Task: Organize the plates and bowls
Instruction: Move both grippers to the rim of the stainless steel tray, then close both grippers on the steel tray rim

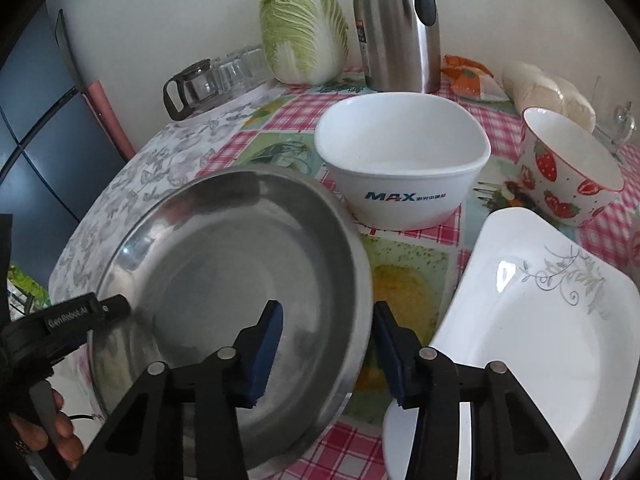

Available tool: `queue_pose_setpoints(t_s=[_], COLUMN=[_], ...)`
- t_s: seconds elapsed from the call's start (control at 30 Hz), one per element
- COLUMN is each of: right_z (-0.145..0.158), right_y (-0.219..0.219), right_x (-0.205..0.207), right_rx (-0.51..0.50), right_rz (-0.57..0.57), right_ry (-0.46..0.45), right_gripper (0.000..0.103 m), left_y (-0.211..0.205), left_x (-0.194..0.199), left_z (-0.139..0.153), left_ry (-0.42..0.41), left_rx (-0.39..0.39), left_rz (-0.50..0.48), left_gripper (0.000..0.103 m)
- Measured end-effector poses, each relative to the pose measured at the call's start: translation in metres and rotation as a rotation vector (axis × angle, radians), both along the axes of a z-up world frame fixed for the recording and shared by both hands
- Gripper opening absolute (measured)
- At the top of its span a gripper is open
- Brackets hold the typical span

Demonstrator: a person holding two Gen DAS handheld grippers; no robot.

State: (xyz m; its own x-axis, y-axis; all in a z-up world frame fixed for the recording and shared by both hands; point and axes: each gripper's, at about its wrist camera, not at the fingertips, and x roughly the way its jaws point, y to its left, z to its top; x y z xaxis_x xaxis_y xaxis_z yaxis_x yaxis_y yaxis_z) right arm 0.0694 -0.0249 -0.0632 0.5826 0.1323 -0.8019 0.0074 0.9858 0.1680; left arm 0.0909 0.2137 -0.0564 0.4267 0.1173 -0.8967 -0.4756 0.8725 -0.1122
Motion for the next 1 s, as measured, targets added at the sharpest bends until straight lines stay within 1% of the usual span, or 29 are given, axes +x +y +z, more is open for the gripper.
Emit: queue_pose_setpoints(t_s=[0.03,0.07,0.1,0.17,0.23,0.3,0.4,0.5,0.57,0.6,0.63,0.7,0.8,1.0], right_z=[0.0,0.0,0.0,-0.002,-0.004,-0.006,-0.008,-0.009,-0.01,-0.01,-0.009,-0.008,-0.007,0.008], right_y=[0.0,0.0,0.0,0.004,0.008,0.015,0.022,0.025,0.028,0.029,0.029,0.029,0.031,0.029], right_x=[-0.001,-0.001,0.0,0.0,-0.001,-0.002,-0.004,-0.007,-0.009,-0.009,-0.01,-0.01,-0.011,-0.014], right_rx=[0.0,0.006,0.023,0.038,0.032,0.025,-0.016,-0.047,-0.068,-0.07,-0.066,-0.051,-0.045,-0.019], right_rz=[0.002,0.007,0.012,0.02,0.036,0.055,0.069,0.079,0.086,0.087,0.088,0.092,0.092,0.091], right_ry=[0.0,-0.001,0.008,0.015,0.021,0.033,0.031,0.028,0.03,0.032,0.034,0.034,0.038,0.006], right_gripper=[0.042,0.037,0.034,0.032,0.031,0.026,0.026,0.025,0.025,0.024,0.023,0.022,0.022,0.022], left_y=[0.003,0.006,0.008,0.011,0.011,0.01,0.007,0.008,0.008,0.008,0.008,0.006,0.004,0.008], left_x=[-0.001,-0.002,-0.002,-0.002,-0.002,-0.001,0.0,-0.002,-0.002,-0.003,-0.003,-0.002,-0.002,-0.007], left_z=[0.0,0.0,-0.001,-0.001,-0.001,-0.002,-0.003,-0.003,-0.002,-0.002,-0.001,0.0,0.004,0.01], left_ry=[0.0,0.001,0.003,0.005,0.007,0.016,0.021,0.008,0.006,0.002,-0.003,0.0,-0.003,-0.018], left_rx=[-0.001,-0.003,-0.001,-0.001,0.0,0.01,0.032,0.031,0.037,0.034,0.028,0.028,0.049,0.024], left_rz=[0.013,0.028,0.036,0.042,0.038,0.028,0.012,0.017,0.016,0.013,0.007,-0.009,-0.025,-0.021], left_gripper=[0.046,0.046,0.048,0.048,0.05,0.05,0.053,0.053,0.05,0.044,0.036,0.029,0.028,0.025])
